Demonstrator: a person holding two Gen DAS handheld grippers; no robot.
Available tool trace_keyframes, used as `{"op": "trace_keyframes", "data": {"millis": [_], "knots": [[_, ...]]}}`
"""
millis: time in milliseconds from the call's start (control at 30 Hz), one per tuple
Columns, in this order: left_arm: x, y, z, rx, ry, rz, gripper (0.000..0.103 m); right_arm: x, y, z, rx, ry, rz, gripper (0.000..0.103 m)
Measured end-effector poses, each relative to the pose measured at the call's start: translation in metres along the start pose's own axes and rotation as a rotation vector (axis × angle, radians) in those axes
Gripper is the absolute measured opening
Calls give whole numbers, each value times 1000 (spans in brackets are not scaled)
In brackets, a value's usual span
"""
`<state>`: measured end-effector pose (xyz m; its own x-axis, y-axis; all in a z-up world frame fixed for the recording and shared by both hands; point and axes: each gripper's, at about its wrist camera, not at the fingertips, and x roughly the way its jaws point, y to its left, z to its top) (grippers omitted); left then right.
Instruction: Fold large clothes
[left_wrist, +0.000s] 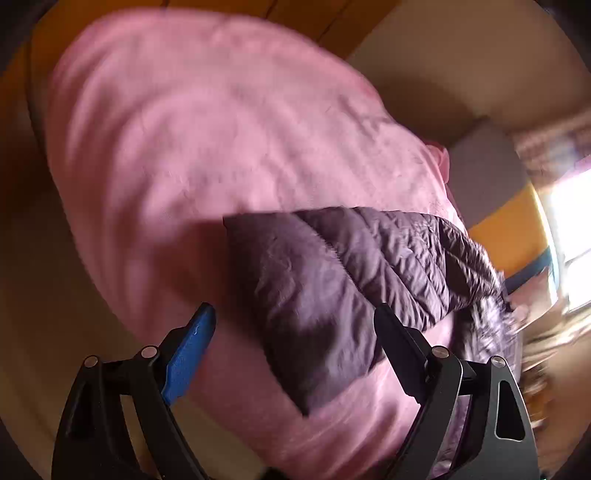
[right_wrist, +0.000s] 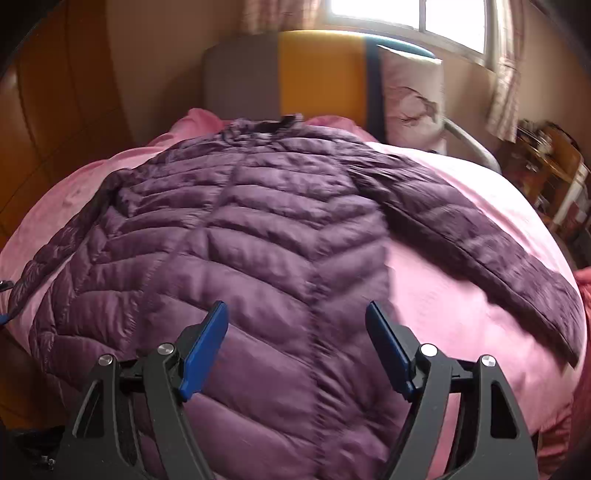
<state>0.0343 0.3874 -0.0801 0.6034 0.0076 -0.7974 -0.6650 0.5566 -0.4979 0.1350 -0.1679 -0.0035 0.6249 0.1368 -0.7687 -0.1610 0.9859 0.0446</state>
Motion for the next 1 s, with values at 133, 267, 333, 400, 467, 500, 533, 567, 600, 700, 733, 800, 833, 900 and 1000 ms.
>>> {"op": "trace_keyframes", "data": {"millis": [133,267,333,400,467,500,533,567,600,700,733,800,833,900,1000], "knots": [[20,-16,11,118,-4,58,22,29,50,21,-72,6,71,76],[20,-32,35,222,-93,144,10,57,87,28,-121,32,120,76],[19,-40,63,262,-166,210,10,70,100,27,-149,46,126,75],[14,-44,85,296,-233,265,9,81,107,20,-169,68,128,75],[21,-55,108,369,-292,359,10,94,116,11,-188,91,119,76],[25,-57,112,391,-301,391,10,97,115,6,-195,93,116,77],[37,-59,117,426,-304,452,10,100,116,1,-198,90,112,77],[47,-57,118,442,-287,492,10,103,116,-3,-201,80,111,77],[61,-54,120,445,-256,522,10,105,115,-5,-195,73,114,77],[97,-37,115,444,-193,598,10,111,108,-5,-159,88,134,77],[101,-37,110,457,-207,620,10,113,108,-4,-161,90,133,77],[97,-36,106,437,-230,621,14,115,104,-4,-159,89,133,78],[91,-32,107,391,-233,597,20,116,104,-4,-154,88,137,78],[76,-24,110,299,-241,570,47,117,100,-3,-143,85,145,79],[49,-22,106,235,-306,535,77,110,96,-7,-139,78,153,80]]}}
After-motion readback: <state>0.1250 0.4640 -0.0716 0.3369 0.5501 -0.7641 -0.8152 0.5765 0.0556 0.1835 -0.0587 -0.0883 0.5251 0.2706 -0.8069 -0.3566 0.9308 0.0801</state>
